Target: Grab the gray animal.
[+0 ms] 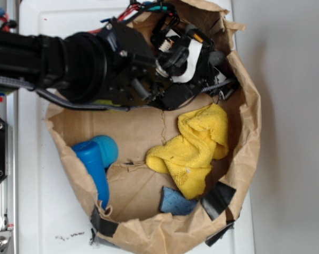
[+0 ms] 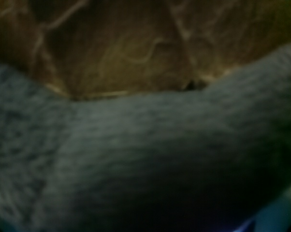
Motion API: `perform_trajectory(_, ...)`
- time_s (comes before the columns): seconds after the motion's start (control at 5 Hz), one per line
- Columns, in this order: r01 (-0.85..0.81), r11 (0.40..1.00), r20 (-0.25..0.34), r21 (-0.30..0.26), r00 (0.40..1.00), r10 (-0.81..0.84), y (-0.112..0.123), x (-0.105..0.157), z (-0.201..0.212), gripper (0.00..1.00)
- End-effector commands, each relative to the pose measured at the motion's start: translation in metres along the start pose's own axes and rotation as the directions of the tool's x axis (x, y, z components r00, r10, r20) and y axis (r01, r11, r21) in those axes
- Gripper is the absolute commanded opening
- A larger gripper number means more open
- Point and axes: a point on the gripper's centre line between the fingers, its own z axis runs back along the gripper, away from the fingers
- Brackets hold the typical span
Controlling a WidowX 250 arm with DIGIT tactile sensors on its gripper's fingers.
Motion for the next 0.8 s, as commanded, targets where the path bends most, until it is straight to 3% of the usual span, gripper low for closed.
perform_trajectory(0.0,-0.042,0.999,0.047,-0.034,0.998,0.044,-0.002,0.018,0.016,0.00)
perform_trajectory(0.2,-0.050,0.998,0.038,-0.032,0.998,0.051,0.000,0.019,0.017,0.00)
perform_trajectory(0.4,-0.049,0.999,-0.053,-0.012,0.997,0.049,0.003,0.017,0.026,0.00)
perform_trajectory(0.6,-0.029,0.999,-0.286,0.024,0.958,0.034,0.012,0.014,0.058,0.00)
